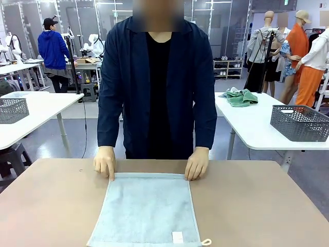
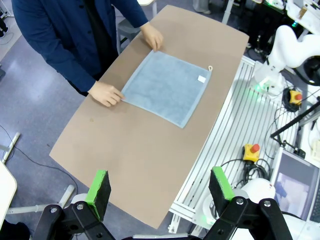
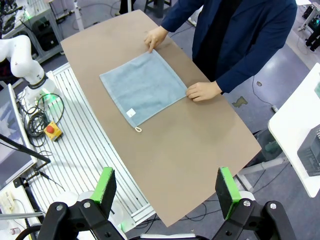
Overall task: Fold the towels and place them in the basket.
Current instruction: When a person lays out a Towel with hook on the table, fold it in half twice.
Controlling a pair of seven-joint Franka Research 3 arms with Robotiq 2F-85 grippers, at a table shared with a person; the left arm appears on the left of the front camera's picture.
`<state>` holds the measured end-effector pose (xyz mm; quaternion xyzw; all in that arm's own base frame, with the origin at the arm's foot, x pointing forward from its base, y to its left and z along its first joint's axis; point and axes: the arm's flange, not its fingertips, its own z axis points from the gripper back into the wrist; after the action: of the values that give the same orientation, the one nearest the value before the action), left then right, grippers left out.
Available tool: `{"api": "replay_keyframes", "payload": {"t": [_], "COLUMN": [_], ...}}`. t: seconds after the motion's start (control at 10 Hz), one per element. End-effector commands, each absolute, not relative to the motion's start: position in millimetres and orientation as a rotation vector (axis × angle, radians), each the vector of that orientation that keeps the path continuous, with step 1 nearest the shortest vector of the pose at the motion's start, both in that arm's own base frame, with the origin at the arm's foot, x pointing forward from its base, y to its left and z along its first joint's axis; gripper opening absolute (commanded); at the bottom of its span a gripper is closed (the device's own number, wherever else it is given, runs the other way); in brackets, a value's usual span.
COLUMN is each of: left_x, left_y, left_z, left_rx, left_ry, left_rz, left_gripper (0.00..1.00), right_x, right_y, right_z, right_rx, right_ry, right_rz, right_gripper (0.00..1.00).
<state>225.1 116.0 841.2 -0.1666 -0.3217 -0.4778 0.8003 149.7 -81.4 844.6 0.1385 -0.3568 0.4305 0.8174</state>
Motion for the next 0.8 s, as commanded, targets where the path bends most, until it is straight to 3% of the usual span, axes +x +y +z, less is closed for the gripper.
{"api": "replay_keyframes", "payload": {"t": [0.0,0.7], "left_x": [223.2,225.7], "left_y": [113.3,107.4], "left_z": [841.4,843.2], "left_rx": [-0.365,-0.331], "left_ry": [-0.695,-0.687], "left_rz": [-1.041,-1.06], "left_gripper": [1.0,1.0], "right_x": [150.4,155.3], "right_y": [-80.0,-73.0], "right_z": [844.2,846.2], "right_rx": [0.3,0.275], "right_ry": [-0.765,-0.737], "right_rz": [0.933,0.961], "right_gripper": [1.0,1.0]}}
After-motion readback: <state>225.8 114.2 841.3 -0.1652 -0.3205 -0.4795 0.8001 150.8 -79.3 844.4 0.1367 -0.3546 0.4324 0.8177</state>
